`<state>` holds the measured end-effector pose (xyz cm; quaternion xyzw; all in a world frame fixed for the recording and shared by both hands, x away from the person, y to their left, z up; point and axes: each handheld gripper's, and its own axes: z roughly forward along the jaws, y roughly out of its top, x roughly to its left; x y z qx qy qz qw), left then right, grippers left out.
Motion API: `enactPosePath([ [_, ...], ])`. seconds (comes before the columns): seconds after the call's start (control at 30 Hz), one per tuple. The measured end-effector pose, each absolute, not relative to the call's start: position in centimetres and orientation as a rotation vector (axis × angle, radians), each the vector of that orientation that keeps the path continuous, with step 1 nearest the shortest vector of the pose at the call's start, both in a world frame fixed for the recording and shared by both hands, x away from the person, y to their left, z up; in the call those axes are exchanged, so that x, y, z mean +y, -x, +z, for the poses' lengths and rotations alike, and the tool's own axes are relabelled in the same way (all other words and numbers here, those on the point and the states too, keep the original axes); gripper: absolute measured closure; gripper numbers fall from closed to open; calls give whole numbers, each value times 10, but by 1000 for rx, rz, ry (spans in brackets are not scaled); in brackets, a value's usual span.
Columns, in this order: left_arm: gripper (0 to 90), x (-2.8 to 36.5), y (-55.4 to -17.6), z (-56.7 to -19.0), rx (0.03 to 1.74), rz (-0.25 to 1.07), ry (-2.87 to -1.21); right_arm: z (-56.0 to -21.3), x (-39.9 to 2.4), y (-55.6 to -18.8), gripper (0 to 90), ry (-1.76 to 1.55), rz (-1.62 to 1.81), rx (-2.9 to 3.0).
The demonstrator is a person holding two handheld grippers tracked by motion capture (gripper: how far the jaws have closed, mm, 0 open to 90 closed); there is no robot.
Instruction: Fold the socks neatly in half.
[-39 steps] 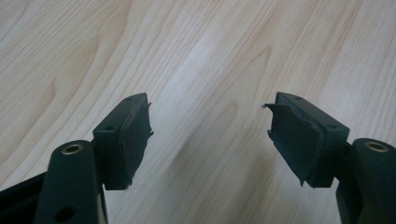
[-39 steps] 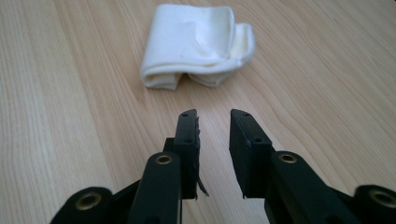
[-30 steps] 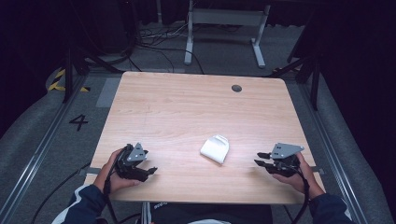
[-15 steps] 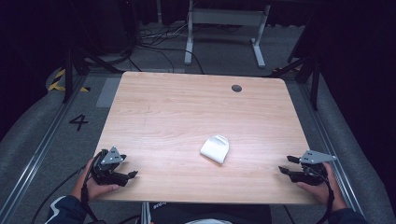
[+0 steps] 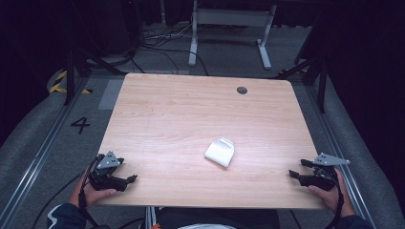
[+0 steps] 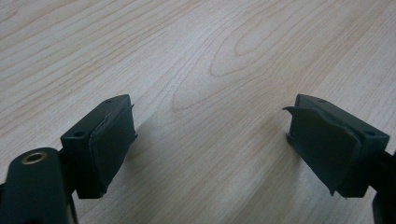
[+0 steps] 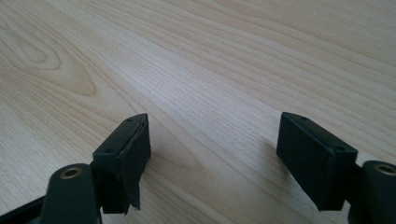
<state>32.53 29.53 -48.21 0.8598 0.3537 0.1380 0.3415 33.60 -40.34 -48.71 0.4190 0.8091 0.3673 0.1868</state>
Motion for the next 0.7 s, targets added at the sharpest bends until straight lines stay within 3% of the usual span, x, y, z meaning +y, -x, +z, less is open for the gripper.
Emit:
enactPosePath([
  [0.7, 160, 296, -325, -482, 950, 365, -2225, -487, -403, -336, 264, -1183, 1033, 2276],
])
